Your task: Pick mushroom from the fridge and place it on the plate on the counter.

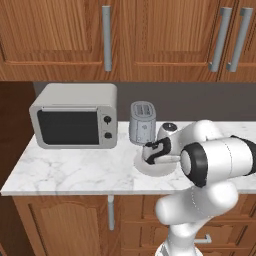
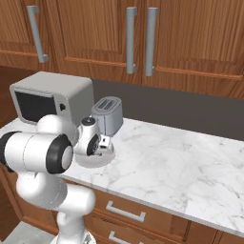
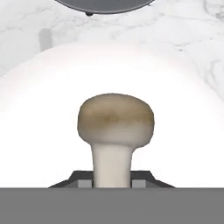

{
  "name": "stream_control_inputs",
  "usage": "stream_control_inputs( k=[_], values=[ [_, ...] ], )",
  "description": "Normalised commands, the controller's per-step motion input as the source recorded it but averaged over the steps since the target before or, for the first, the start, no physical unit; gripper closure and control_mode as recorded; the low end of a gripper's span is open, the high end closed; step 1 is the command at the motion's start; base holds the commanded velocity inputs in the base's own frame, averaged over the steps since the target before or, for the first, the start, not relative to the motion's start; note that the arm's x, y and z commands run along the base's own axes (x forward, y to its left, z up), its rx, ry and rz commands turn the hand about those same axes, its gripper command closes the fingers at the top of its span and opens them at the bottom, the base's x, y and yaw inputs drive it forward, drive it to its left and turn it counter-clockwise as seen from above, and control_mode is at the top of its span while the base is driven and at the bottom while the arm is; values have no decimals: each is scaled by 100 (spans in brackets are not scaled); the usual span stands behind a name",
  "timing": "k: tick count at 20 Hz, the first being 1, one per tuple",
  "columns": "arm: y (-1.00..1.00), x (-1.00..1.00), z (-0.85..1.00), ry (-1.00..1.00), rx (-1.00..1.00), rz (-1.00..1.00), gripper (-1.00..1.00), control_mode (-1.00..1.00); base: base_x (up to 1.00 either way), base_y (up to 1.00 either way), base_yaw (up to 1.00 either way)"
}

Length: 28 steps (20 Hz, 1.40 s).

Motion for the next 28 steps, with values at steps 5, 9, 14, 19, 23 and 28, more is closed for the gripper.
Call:
stream_control_inputs(
  k=[5, 9, 14, 19, 23, 28],
  values=[
    [6, 11, -15, 1, 1, 0, -100, -100, 0, 0, 0],
    [4, 2, 1, 0, 0, 0, -100, -100, 0, 0, 0],
    [11, -1, 28, 0, -7, -2, -100, -100, 0, 0, 0],
    [21, -40, 74, 0, -5, -4, -100, -100, 0, 0, 0],
    [43, -51, 74, 7, -1, 0, -100, -100, 0, 0, 0],
    [17, -66, 55, 19, 1, -3, -100, -100, 0, 0, 0]
  ],
)
